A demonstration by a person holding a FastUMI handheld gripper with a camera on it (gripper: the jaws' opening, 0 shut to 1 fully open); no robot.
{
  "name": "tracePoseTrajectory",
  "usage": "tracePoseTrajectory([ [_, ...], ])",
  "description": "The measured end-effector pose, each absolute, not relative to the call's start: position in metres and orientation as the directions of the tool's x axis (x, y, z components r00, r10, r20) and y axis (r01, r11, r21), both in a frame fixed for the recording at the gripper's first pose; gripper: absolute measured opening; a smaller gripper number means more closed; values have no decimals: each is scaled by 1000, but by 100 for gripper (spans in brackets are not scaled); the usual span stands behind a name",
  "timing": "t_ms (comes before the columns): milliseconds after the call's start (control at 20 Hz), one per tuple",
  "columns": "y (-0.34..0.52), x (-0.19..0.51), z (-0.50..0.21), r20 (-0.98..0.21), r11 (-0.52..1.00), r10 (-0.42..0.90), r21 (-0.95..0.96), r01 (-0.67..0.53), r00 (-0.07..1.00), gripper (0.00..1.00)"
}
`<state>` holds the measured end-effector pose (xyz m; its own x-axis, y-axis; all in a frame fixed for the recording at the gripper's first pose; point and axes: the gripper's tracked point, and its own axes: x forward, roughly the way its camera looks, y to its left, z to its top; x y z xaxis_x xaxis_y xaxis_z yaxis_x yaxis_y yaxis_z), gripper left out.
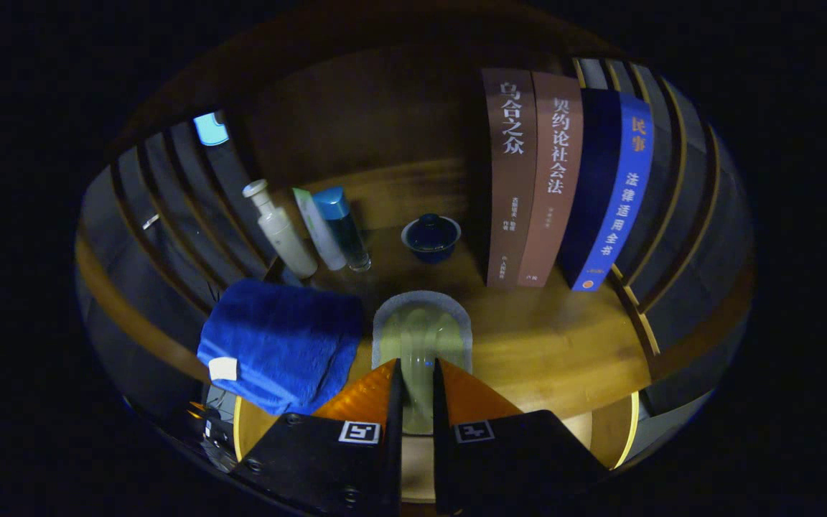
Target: Pull open the drawer, take out the items inside it, and place them on the countertop above the cabinet.
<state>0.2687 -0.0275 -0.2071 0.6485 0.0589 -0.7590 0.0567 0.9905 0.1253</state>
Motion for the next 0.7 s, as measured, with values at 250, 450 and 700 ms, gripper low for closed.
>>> tracePoseTrajectory([
  [250,-33,298,-231,-804,992,51,107,61,592,23],
  [450,-36,298,-239,-811,992,46,106,69,583,26],
  [700,-37,294,-232,-786,988,53,130,80,616,86],
])
